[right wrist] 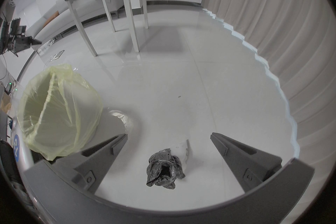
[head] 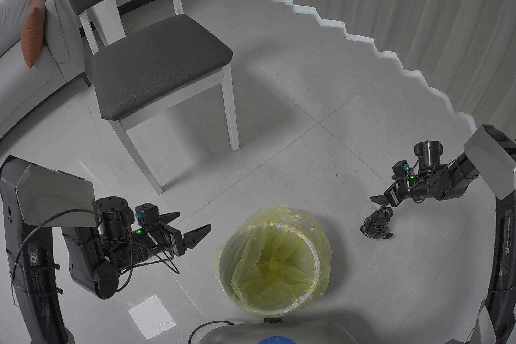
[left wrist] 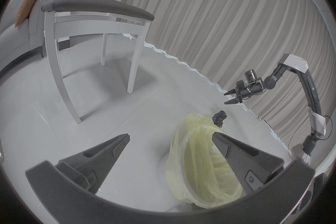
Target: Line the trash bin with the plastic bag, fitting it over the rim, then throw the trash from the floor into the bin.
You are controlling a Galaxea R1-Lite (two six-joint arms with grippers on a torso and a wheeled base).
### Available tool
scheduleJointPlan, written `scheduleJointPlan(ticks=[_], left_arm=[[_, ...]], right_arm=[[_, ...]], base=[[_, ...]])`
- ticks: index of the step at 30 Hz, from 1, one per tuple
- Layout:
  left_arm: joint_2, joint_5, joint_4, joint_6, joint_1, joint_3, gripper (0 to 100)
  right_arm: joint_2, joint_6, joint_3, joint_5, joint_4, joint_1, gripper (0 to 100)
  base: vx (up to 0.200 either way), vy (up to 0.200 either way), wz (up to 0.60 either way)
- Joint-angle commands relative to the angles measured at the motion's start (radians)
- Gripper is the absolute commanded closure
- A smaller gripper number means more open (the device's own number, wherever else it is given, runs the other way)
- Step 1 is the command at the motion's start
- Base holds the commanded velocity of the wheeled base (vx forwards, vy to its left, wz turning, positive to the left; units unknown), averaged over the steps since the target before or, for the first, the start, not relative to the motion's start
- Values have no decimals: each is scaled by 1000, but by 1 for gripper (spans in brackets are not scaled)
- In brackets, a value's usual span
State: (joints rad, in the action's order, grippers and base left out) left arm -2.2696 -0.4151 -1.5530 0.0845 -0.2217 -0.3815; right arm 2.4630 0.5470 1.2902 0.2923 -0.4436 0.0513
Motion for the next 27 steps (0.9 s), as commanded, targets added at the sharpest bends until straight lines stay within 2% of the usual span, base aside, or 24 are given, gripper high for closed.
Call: scheduleJointPlan(ticks=[1, 8, 22, 27], left_arm=[[13, -1, -18, 0, -1, 9, 0], [22, -1, -18, 0, -2, 26, 0], [22, -1, -18, 0, -2, 29, 0], [24, 1, -18, -2, -2, 29, 0]], right_arm=[[117, 1, 44, -1, 0, 9, 0], [159, -1, 152, 2, 69, 32, 0], [183, -2, 282, -25, 256, 25, 0], [214, -9, 366, -113, 353, 18, 0]], base=[[0, 0, 0], [0, 0, 0], [0, 0, 0], [0, 0, 0]])
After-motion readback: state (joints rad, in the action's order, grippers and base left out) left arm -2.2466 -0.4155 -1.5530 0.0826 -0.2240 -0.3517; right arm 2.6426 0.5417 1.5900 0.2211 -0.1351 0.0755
